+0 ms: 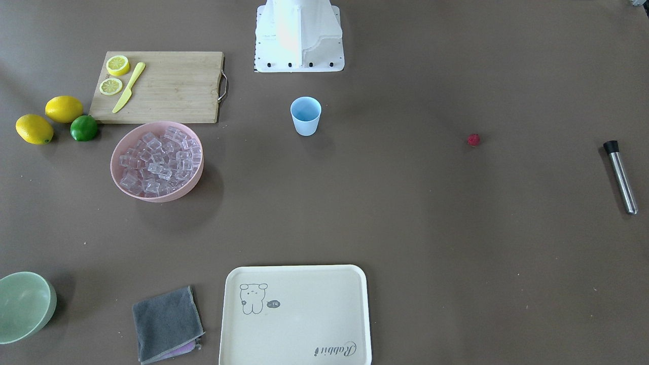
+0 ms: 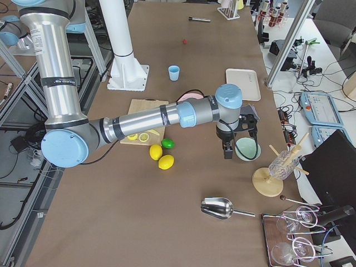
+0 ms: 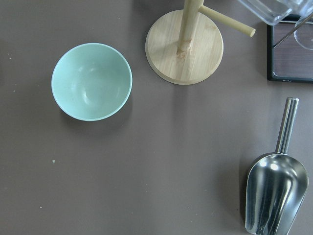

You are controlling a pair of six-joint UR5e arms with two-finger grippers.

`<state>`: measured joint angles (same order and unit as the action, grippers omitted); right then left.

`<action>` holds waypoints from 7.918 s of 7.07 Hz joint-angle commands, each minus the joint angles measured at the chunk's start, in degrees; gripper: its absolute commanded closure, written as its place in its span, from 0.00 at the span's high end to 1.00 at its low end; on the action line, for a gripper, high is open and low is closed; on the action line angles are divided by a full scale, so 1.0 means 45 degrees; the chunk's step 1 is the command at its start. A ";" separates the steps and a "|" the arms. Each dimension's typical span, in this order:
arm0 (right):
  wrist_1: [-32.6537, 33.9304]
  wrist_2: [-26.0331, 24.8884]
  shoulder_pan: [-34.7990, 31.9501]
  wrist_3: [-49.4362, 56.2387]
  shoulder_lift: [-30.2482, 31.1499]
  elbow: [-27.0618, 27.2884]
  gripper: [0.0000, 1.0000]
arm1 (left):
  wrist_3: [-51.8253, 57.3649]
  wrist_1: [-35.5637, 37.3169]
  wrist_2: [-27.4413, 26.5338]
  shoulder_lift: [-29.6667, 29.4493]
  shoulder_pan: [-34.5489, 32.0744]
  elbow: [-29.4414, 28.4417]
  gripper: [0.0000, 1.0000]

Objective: Mash ice and strawberries in cup

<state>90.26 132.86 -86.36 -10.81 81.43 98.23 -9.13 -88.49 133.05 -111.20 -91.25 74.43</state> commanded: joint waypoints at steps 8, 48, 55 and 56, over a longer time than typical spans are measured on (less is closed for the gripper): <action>0.0020 -0.0071 0.0031 -0.0040 -0.0517 0.0321 1.00 | -0.0121 0.0035 0.0415 0.0375 -0.0484 0.0099 0.99; 0.0020 -0.7512 1.1398 -1.0547 -0.1826 0.1922 0.52 | 0.0173 -0.1176 0.0102 0.1294 -0.0289 0.1585 0.99; 0.0157 -0.7395 1.0717 -1.0626 -0.1671 0.2721 0.00 | 0.0153 -0.1196 0.0083 0.1236 -0.0270 0.1546 0.99; 0.0176 -0.7395 1.0541 -1.0645 -0.1651 0.3090 0.00 | 0.0153 -0.1196 0.0083 0.1216 -0.0270 0.1623 0.99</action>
<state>90.90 99.57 -37.92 -58.65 73.82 110.51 -8.43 -93.87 133.42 -105.59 -92.49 81.50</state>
